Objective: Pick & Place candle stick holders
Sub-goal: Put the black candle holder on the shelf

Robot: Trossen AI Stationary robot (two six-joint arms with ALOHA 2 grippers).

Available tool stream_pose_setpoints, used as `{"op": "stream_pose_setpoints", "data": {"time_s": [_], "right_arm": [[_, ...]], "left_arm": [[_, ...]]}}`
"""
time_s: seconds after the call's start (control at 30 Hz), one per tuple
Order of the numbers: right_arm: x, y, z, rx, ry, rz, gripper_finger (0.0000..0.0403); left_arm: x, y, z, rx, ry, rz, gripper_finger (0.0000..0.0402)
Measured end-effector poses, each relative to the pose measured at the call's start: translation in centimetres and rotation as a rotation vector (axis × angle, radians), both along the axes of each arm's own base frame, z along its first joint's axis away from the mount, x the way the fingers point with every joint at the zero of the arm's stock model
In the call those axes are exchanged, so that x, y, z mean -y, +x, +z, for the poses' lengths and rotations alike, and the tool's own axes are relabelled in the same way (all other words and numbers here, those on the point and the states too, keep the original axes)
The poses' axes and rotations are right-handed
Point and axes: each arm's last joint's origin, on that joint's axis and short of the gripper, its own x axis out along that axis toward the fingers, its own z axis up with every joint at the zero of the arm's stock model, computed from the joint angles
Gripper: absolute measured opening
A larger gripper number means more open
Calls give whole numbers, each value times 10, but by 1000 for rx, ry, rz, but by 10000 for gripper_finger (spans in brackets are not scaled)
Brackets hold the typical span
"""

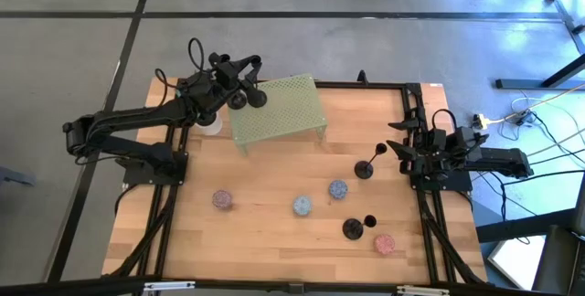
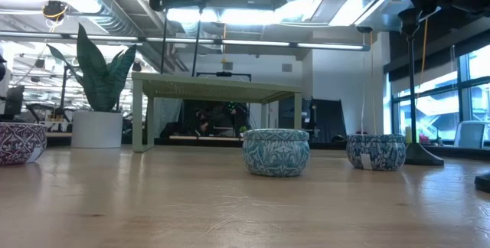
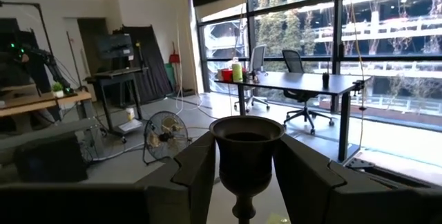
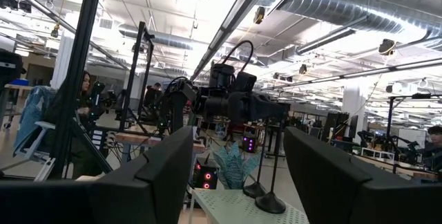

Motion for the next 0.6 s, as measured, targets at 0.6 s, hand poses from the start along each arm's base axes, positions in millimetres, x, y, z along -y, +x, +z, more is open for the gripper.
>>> {"op": "stream_pose_setpoints", "data": {"time_s": [0.6], "right_arm": [[0,0,0,0,-3,-1,232]], "left_arm": [[0,0,-1,83,-88,-28,139]]}}
